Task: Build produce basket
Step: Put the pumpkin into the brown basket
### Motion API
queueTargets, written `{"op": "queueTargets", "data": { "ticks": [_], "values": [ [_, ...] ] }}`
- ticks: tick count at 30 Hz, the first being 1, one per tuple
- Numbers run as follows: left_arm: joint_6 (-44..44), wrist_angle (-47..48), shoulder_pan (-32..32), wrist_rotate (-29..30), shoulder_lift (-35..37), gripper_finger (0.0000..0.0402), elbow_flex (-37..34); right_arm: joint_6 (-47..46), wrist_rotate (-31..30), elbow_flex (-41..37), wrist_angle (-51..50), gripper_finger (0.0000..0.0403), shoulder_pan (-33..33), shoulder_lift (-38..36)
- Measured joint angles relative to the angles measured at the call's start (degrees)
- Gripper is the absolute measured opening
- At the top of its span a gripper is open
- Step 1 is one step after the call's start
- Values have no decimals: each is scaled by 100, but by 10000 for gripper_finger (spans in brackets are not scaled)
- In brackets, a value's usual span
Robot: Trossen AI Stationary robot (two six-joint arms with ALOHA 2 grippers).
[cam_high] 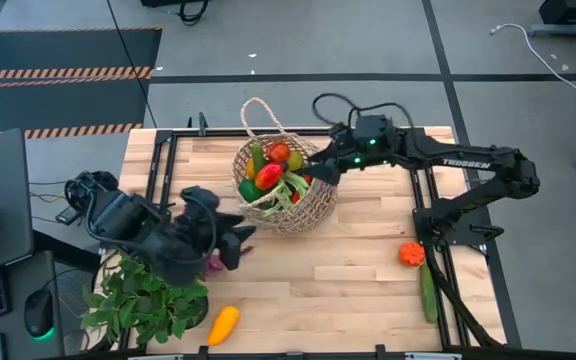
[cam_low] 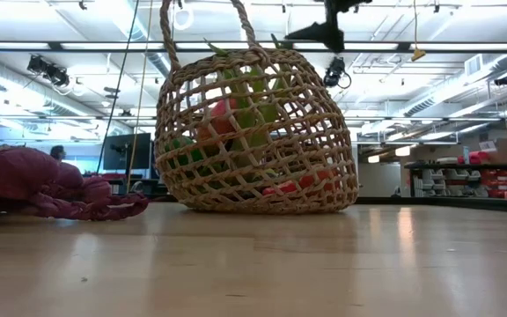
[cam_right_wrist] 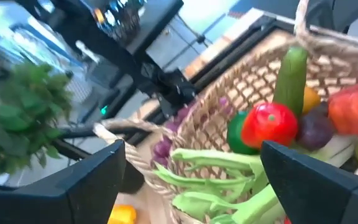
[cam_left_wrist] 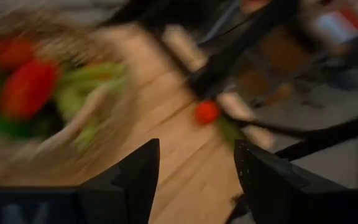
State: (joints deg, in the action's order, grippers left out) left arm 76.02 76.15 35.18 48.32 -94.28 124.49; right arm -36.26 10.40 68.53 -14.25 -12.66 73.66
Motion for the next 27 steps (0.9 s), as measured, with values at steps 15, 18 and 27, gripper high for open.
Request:
{"op": "queueTargets", "data": {
  "ticks": [15, 18, 27],
  "values": [
    [440, 1345, -287, -897, 123, 205, -120, -43, 181, 4, -2392, 374, 539, -1172],
    [292, 1341, -325, -897, 106, 205, -120, 40, 215, 4, -3329, 374, 945, -1190],
    [-1212, 510, -432, -648, -63, 198, -129, -260, 32, -14, -5837, 374, 2184, -935]
  ]
}}
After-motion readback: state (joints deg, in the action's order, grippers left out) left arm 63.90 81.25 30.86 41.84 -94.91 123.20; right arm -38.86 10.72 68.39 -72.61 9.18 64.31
